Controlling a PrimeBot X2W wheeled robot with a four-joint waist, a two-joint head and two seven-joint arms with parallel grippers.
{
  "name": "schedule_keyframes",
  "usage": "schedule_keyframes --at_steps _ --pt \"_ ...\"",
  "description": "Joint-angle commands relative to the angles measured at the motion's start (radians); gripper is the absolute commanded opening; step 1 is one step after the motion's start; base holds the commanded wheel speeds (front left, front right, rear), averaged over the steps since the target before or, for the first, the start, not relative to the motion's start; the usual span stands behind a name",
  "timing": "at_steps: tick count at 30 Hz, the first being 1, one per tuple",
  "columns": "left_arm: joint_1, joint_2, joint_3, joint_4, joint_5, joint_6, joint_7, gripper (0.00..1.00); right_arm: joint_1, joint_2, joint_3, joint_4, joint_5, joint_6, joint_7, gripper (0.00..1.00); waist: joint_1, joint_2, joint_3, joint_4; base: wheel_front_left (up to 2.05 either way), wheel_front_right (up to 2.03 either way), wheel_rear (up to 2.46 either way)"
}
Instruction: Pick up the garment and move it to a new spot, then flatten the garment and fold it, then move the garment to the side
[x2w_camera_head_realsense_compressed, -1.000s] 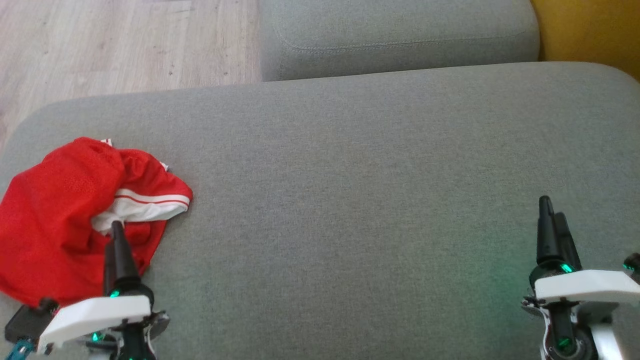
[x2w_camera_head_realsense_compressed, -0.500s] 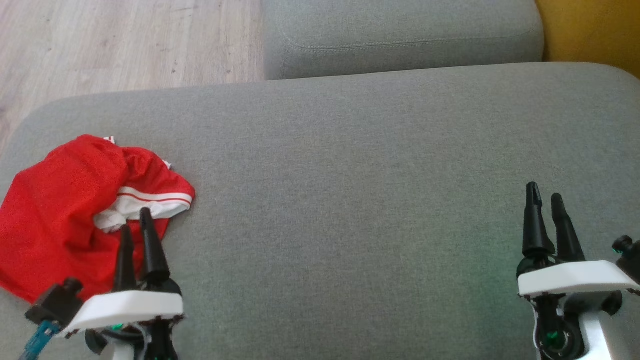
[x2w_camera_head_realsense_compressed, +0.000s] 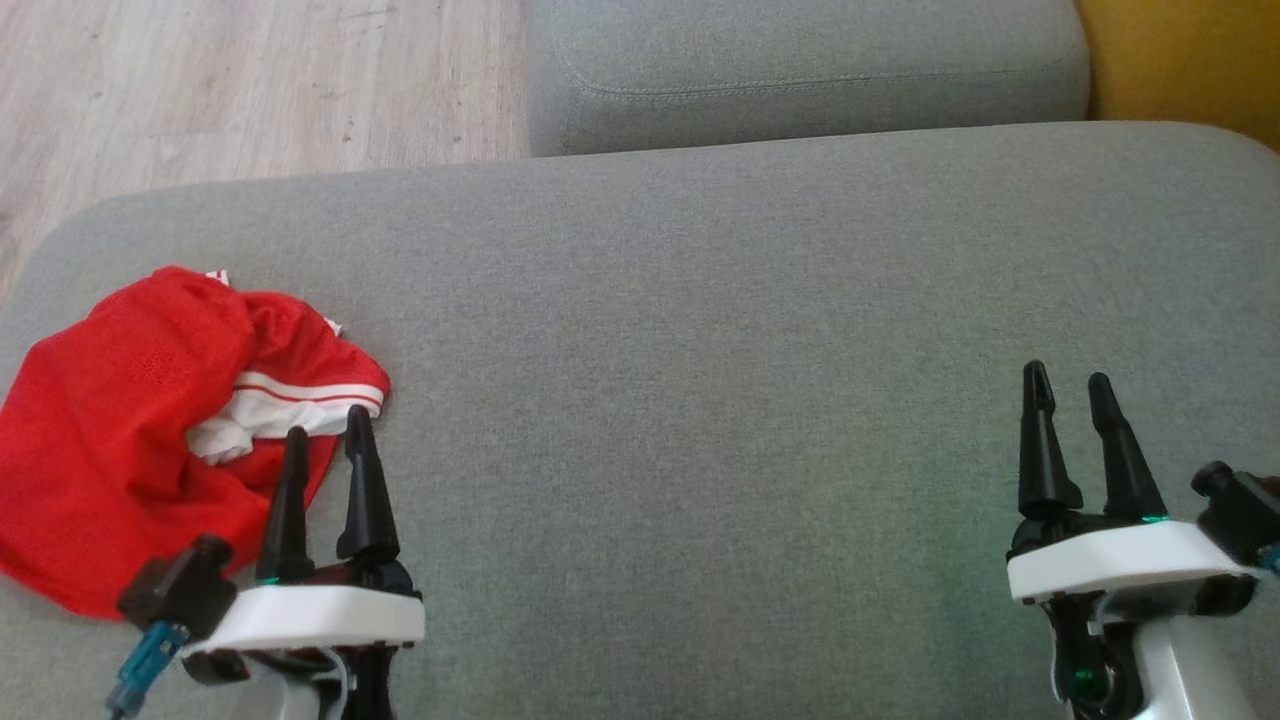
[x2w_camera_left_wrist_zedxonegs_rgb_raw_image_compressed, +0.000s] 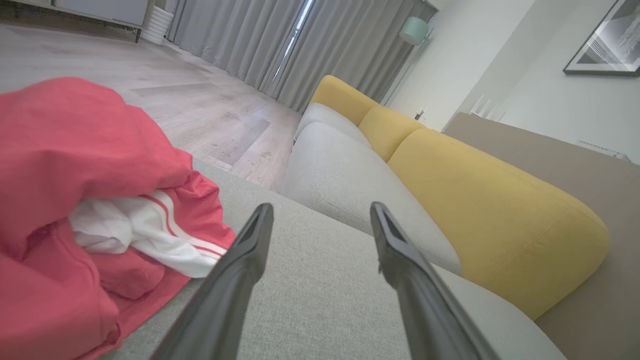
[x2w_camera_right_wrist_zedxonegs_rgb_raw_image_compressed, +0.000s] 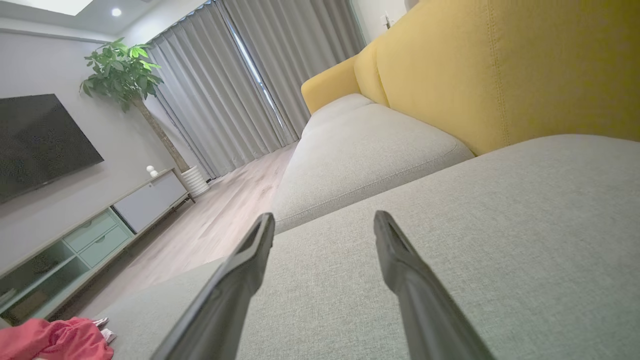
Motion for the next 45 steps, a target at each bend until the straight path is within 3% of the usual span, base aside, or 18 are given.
schedule_keyframes --at_steps 1,33,39,45 --pt "-0.042 0.009 0.01 -0.046 0.039 0.006 -0.019 1.0 -0.048 -0.007 0.02 -0.045 -0.041 0.0 -0.019 1.0 -0.0001 -0.0001 0.0 0.0 0.0 0.0 0.0" --pt "-0.06 0.032 -0.108 -0.017 0.486 0.047 -0.117 1.0 -0.054 -0.01 0.09 -0.067 -0.491 -0.001 -0.116 1.0 -0.0001 -0.0001 0.004 0.002 0.0 0.0 0.0" --pt "-0.053 0.025 -0.094 -0.032 0.488 0.04 -0.131 1.0 -0.05 -0.01 0.095 -0.065 -0.478 -0.001 -0.131 1.0 -0.0001 -0.0001 0.003 0.003 0.0 0.0 0.0" --pt "-0.033 0.015 -0.059 -0.038 0.443 0.011 -0.144 1.0 -0.036 -0.01 0.094 -0.028 -0.334 -0.001 -0.143 1.0 -0.0001 -0.0001 -0.003 0.006 0.0 0.0 0.0"
